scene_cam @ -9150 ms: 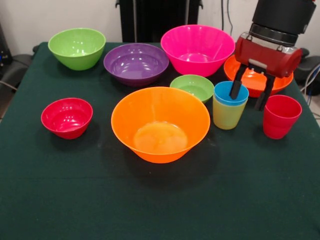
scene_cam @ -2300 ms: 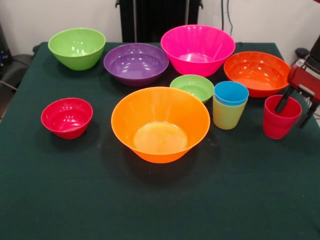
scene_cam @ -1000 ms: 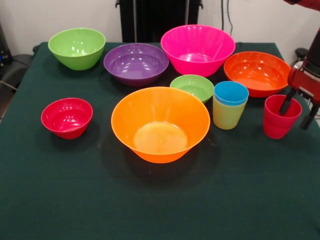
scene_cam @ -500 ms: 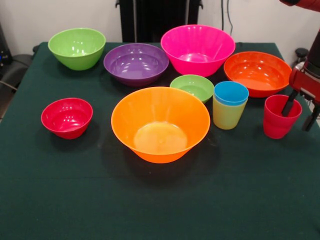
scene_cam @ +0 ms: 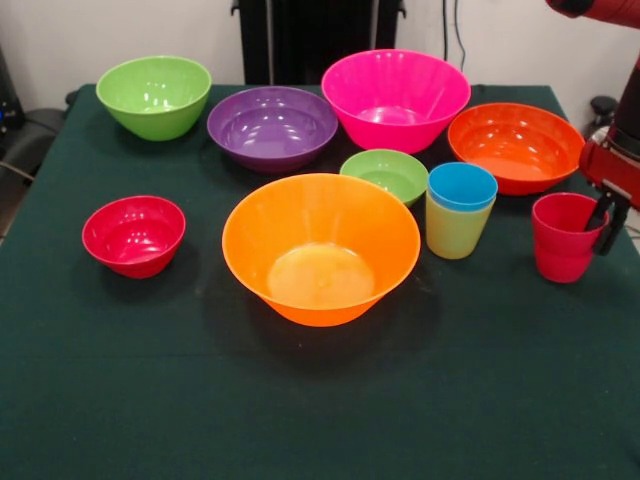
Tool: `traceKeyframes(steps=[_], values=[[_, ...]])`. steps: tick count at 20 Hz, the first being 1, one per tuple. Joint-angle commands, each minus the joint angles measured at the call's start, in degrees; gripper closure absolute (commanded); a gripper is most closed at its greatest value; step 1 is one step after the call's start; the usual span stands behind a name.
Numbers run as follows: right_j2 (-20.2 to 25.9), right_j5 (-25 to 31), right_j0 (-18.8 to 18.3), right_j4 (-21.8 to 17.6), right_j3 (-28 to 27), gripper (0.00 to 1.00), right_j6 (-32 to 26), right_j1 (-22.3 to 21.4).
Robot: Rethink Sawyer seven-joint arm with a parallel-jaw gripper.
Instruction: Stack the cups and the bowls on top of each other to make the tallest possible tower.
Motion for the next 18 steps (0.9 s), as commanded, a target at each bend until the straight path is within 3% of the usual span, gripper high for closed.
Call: traceKeyframes(steps=[1, 10, 13, 18], values=[[10.63, 2.91, -2.25, -0.9, 1.76, 1.0, 1.83, 0.71], [9.86, 7.61, -3.11, -2.24, 1.33, 1.0, 1.86, -1.47], [8.17, 13.95, -3.91, -3.13, -0.6, 1.0, 1.48, -3.42], [4.63, 22.58, -4.96, -4.93, -6.7, 1.0, 1.73, -3.16]])
